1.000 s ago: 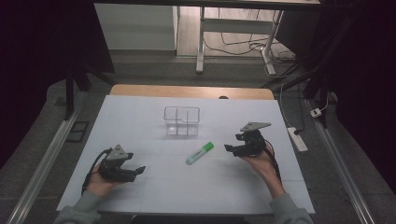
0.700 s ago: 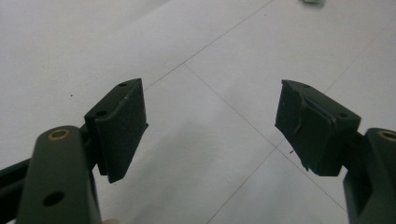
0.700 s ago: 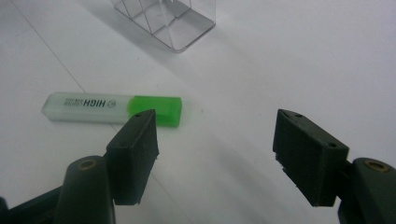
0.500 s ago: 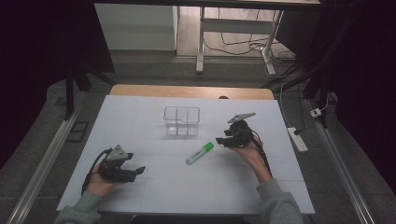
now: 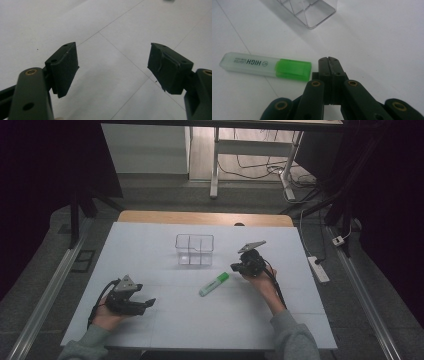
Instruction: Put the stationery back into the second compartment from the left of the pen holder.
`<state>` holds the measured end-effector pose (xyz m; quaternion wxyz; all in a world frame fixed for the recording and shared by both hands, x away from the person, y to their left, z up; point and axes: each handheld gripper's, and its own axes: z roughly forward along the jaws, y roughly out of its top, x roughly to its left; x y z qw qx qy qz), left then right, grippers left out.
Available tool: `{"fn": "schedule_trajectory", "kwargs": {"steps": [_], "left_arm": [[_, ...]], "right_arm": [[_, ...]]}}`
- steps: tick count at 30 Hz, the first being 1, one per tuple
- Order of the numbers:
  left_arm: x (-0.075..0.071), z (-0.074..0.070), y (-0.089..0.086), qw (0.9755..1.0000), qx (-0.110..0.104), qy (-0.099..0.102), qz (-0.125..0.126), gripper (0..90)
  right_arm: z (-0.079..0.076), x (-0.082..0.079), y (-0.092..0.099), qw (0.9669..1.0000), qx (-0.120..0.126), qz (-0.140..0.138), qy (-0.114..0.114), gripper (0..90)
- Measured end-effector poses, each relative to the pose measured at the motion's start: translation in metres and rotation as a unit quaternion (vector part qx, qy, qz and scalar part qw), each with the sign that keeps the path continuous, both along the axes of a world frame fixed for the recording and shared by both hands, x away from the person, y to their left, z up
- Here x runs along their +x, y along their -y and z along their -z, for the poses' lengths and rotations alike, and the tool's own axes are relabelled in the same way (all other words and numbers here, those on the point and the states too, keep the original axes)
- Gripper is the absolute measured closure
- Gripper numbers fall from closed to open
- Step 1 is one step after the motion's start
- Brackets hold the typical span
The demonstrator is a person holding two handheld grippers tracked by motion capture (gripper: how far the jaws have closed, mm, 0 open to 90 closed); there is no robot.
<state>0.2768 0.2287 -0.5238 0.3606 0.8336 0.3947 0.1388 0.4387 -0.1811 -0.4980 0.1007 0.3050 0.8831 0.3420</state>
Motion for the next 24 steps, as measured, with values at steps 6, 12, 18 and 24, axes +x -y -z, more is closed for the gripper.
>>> {"fn": "schedule_trajectory", "kwargs": {"steps": [6,12,18,24], "left_arm": [[0.000,0.000,0.003,1.0000,0.007,0.001,0.000,24.2],[0.001,0.000,0.003,1.0000,0.007,0.001,-0.002,24.2],[0.001,0.000,0.002,1.0000,0.007,0.001,-0.001,24.2],[0.001,0.000,0.002,1.0000,0.007,0.001,-0.001,24.2]], "right_arm": [[0.006,0.002,-0.005,1.0000,-0.008,-0.002,-0.002,89.7],[0.010,0.003,-0.008,0.9999,-0.013,-0.005,-0.007,89.8],[0.014,0.003,-0.009,0.9998,-0.016,-0.009,-0.011,89.7],[0.016,0.003,-0.011,0.9996,-0.020,-0.012,-0.015,89.8]]}}
